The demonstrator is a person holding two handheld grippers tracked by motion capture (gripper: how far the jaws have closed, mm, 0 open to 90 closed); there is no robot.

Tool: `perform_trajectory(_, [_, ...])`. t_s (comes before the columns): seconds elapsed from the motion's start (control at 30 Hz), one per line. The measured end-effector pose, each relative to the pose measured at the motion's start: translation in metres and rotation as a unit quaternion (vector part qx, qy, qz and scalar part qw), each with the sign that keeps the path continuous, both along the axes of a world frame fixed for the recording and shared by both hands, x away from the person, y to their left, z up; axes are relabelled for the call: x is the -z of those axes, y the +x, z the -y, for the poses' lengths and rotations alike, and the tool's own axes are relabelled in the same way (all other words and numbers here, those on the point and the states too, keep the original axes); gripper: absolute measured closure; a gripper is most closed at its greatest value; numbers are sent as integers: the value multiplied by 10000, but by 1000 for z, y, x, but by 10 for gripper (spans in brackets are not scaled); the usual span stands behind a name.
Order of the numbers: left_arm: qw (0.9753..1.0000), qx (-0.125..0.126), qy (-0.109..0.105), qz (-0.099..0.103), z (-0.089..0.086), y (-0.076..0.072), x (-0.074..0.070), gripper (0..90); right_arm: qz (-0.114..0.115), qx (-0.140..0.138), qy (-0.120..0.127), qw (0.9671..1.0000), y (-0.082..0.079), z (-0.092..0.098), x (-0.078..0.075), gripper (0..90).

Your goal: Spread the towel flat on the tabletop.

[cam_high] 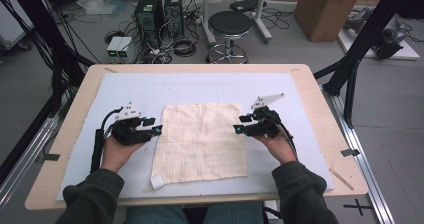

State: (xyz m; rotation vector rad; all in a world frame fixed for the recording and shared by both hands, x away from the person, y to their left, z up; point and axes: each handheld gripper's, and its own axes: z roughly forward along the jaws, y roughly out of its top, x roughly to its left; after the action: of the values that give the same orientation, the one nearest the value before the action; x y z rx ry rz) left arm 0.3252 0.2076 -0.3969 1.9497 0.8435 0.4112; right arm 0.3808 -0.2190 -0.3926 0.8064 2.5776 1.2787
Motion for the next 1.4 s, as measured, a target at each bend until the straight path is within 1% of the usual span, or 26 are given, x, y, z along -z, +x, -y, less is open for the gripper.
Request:
perform_trajectory(0.07, [9999, 116, 111, -20, -1, -13, 4, 528, -6, -84, 67, 9999, -12, 4, 4, 499])
perform_trajectory(0.1, [9998, 178, 102, -9, -1, -19, 7, 525, 12, -129, 90, 9999, -18, 5, 7, 500])
perform_trajectory(0.13, [9996, 240, 164, -65, -1, -24, 8, 525, 5, -176, 84, 9998, -24, 6, 9, 499])
perform_trajectory(0.17, [9995, 283, 158, -57, 0, -29, 10, 517, -1, -211, 80, 9997, -30, 6, 12, 500])
perform_trajectory(0.2, [9994, 337, 73, -39, 0, -35, 12, 510, 20, -282, 75, 9996, -35, 6, 14, 500])
perform_trajectory(0.23, [9991, 413, 78, -52, 0, -39, 14, 511, 32, -351, 64, 9994, -40, 7, 17, 500])
perform_trajectory(0.3, [9981, 577, 202, -83, 3, -46, 17, 508, 28, -491, 9, 9988, -50, 7, 22, 507])
perform_trajectory(0.33, [9973, 675, 282, -113, 3, -49, 19, 507, 23, -534, -15, 9986, -54, 8, 25, 512])
perform_trajectory(0.4, [9961, 735, 464, -147, 5, -53, 24, 504, 2, -600, -109, 9981, -62, 9, 30, 516])
perform_trajectory(0.5, [9951, 824, 491, -243, 4, -56, 29, 494, -45, -687, -146, 9975, -70, 12, 36, 514])
perform_trajectory(0.57, [9942, 899, 508, -297, 6, -58, 31, 495, -26, -697, -176, 9974, -74, 13, 38, 511])
perform_trajectory(0.63, [9926, 1012, 581, -334, 7, -58, 34, 497, 18, -725, -171, 9972, -76, 14, 39, 512])
perform_trajectory(0.67, [9917, 1066, 600, -389, 8, -58, 36, 500, -3, -738, -176, 9971, -77, 13, 41, 514])
perform_trajectory(0.7, [9904, 1123, 680, -439, 9, -58, 37, 506, -21, -751, -200, 9970, -77, 12, 43, 519])
perform_trajectory(0.8, [9870, 1253, 814, -596, 13, -57, 42, 529, -44, -811, -398, 9959, -76, 7, 47, 543])
perform_trajectory(0.87, [9869, 1255, 838, -565, 14, -57, 43, 542, 91, -834, -551, 9949, -77, 4, 48, 580])
perform_trajectory(0.9, [9879, 1190, 796, -592, 13, -57, 44, 551, 113, -830, -604, 9947, -77, 4, 48, 602])
perform_trajectory(0.93, [9878, 1186, 830, -571, 12, -56, 43, 575, 131, -816, -639, 9945, -77, 3, 48, 616])
perform_trajectory(1.0, [9888, 1126, 831, -522, 13, -57, 44, 620, 172, -826, -679, 9941, -78, 3, 47, 633])
perform_trajectory(1.07, [9891, 1109, 846, -481, 13, -57, 44, 652, 163, -813, -716, 9940, -78, 3, 47, 675])
perform_trajectory(1.1, [9885, 1139, 880, -458, 13, -57, 44, 668, 174, -810, -720, 9940, -77, 3, 47, 700])
perform_trajectory(1.13, [9887, 1114, 888, -457, 13, -57, 44, 690, 138, -796, -705, 9942, -77, 3, 47, 719])
perform_trajectory(1.2, [9886, 1131, 897, -430, 14, -57, 44, 737, 164, -789, -701, 9943, -75, 3, 47, 793])
perform_trajectory(1.27, [9881, 1155, 922, -414, 16, -57, 44, 793, 101, -798, -684, 9944, -74, 4, 46, 849])
perform_trajectory(1.33, [9876, 1177, 936, -441, 17, -56, 43, 833, 14, -803, -625, 9948, -72, 5, 47, 874])
perform_trajectory(1.4, [9874, 1185, 949, -436, 17, -56, 43, 861, 11, -802, -629, 9948, -73, 6, 46, 881])
